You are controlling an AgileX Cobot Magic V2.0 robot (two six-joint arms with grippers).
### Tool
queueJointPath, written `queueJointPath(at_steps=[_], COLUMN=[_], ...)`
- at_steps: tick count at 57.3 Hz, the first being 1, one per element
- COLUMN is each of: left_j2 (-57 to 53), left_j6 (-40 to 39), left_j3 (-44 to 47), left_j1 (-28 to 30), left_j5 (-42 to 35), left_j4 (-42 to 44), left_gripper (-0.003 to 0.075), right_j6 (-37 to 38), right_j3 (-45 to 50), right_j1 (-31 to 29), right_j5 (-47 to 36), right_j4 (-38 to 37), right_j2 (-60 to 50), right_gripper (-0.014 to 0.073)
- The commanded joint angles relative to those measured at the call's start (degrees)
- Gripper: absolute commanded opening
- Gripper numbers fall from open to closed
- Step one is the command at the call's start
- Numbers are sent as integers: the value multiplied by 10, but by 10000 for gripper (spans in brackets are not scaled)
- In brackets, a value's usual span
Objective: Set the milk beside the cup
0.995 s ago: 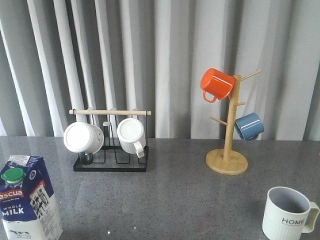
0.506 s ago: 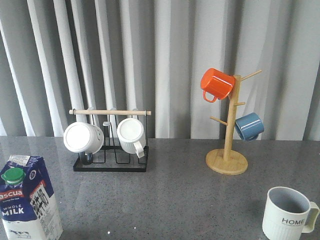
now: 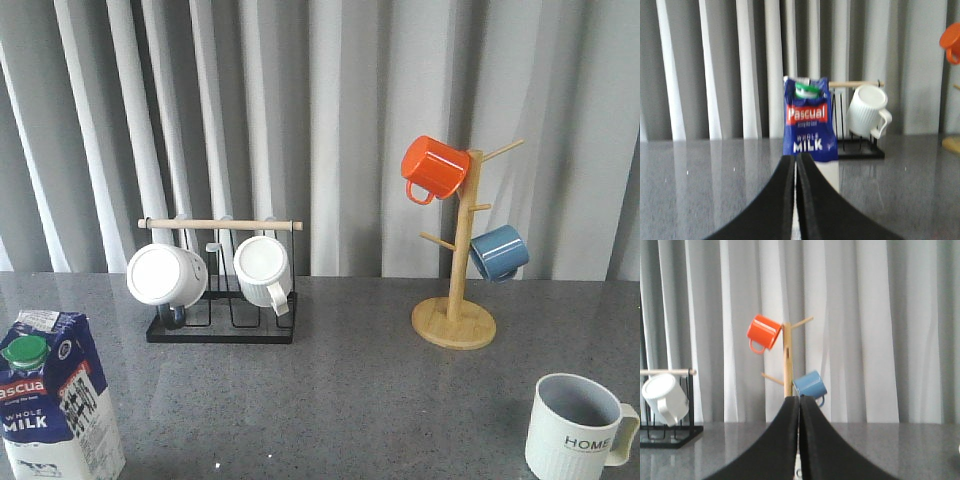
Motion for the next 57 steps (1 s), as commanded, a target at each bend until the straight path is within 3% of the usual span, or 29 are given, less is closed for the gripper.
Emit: queueJointPath(at_steps=[1,14,24,37,50,57], left_j2=[6,214,375,423,423,423], left_j6=[-4,4,-24,-49,-59,-63], left_j3=[-65,-224,-323,-341,-339,-339], left_j1=[-1,-1,-3,-3,-3,-3], left_j5=[-64,5,17,15,5,21], left_j4=[-4,-4,-4,-4,-4,-4], left_gripper=[-6,-6,-6,-6,-1,60], right_j6=[-10,-160,-154,-153,-159,-175], right_j3=[-46,-219,-315,-332,-332,-332], right_j1=[-3,-3,-3,-3,-3,-3], right_j5=[-58,66,73,86,119,144], right_j4=[1,55,145,206,203,201], right_j2=[16,244,396,423,423,423], right_gripper=[-6,-6,-6,-6,-2,31])
